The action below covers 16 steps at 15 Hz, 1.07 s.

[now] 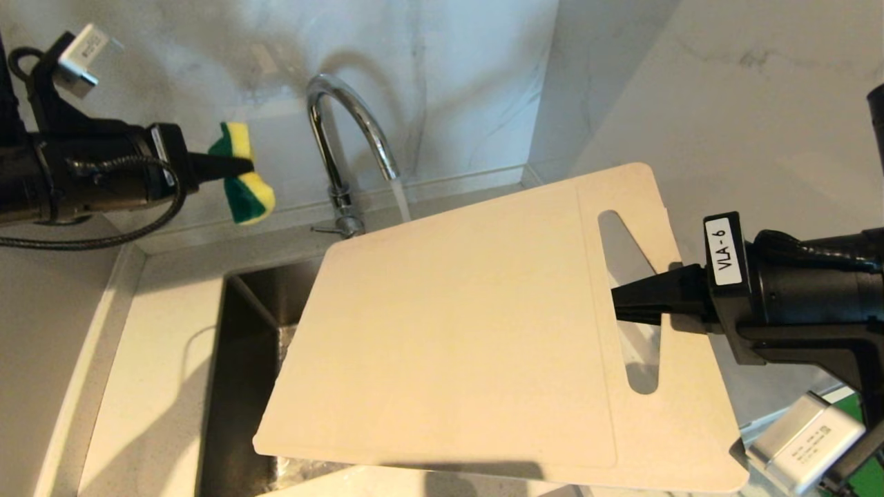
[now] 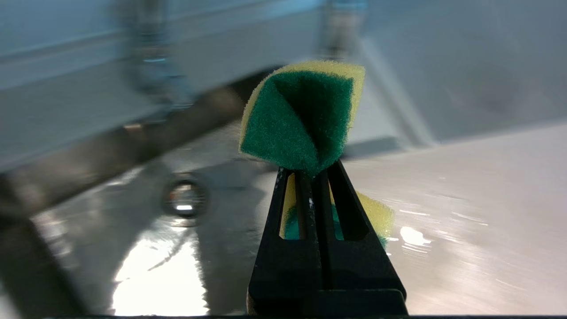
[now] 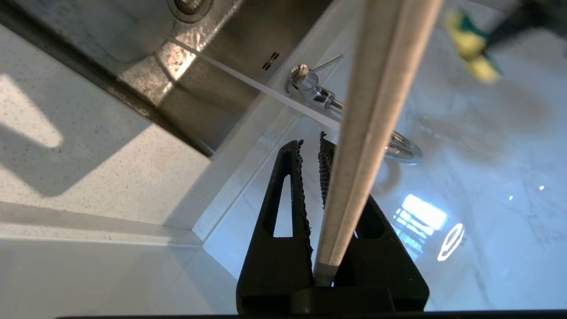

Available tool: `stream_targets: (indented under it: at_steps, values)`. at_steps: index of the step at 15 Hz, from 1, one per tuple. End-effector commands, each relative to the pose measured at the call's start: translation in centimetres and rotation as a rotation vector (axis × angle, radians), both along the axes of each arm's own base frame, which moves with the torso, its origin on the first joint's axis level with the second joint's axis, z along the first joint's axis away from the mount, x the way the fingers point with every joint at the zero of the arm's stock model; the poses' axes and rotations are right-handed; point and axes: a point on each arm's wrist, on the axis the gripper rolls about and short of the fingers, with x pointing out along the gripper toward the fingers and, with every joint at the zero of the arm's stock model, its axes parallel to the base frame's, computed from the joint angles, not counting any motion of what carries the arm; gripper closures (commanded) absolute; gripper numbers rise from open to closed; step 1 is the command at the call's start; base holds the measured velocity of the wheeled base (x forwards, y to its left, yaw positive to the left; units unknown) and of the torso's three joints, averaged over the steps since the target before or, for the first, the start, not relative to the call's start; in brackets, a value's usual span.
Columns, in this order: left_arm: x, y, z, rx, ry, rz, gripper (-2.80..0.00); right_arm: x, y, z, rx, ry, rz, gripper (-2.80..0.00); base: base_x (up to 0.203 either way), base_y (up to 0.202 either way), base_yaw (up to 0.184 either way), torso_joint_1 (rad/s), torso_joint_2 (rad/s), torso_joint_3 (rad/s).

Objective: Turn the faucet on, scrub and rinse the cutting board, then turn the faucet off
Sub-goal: Scrub the cutting board underwater

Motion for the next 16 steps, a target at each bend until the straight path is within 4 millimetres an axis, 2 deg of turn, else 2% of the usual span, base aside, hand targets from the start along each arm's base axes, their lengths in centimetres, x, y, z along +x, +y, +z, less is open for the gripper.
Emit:
stream_targets:
  at_steps: [1, 4, 6, 8, 10, 16]
  values:
    - [-3.5, -3.0, 1.9, -0.008, 0.003, -0.155, 0.00, 0.2, 0.1, -0.2, -0.007, -0.008, 0.009, 0.00, 0.000, 0.000, 0.000, 0.000, 0.00, 0.000]
    - [-4.8, -8.1, -0.4, 0.041, 0.101, -0.277, 0.00, 0.5, 0.2, -0.6, -0.002, 0.010, 0.004, 0.00, 0.000, 0.000, 0.000, 0.000, 0.00, 0.000]
    - [-4.1, -11.9, -1.8, 0.040, 0.132, -0.302, 0.00, 0.7, 0.2, -0.5, -0.001, 0.009, 0.003, 0.00, 0.000, 0.000, 0.000, 0.000, 0.00, 0.000]
    - [-3.6, -14.3, -2.9, 0.047, 0.143, -0.309, 0.00, 0.6, 0.2, -0.5, 0.006, 0.001, 0.002, 0.00, 0.000, 0.000, 0.000, 0.000, 0.00, 0.000]
    - [-2.9, -15.2, -3.9, 0.060, 0.155, -0.304, 0.00, 0.6, 0.2, -0.6, 0.006, 0.003, 0.002, 0.00, 0.000, 0.000, 0.000, 0.000, 0.00, 0.000]
    - [-0.8, -14.7, -6.5, 0.145, 0.196, -0.261, 0.00, 0.6, 0.2, -0.5, 0.017, 0.005, 0.017, 0.00, 0.000, 0.000, 0.000, 0.000, 0.00, 0.000]
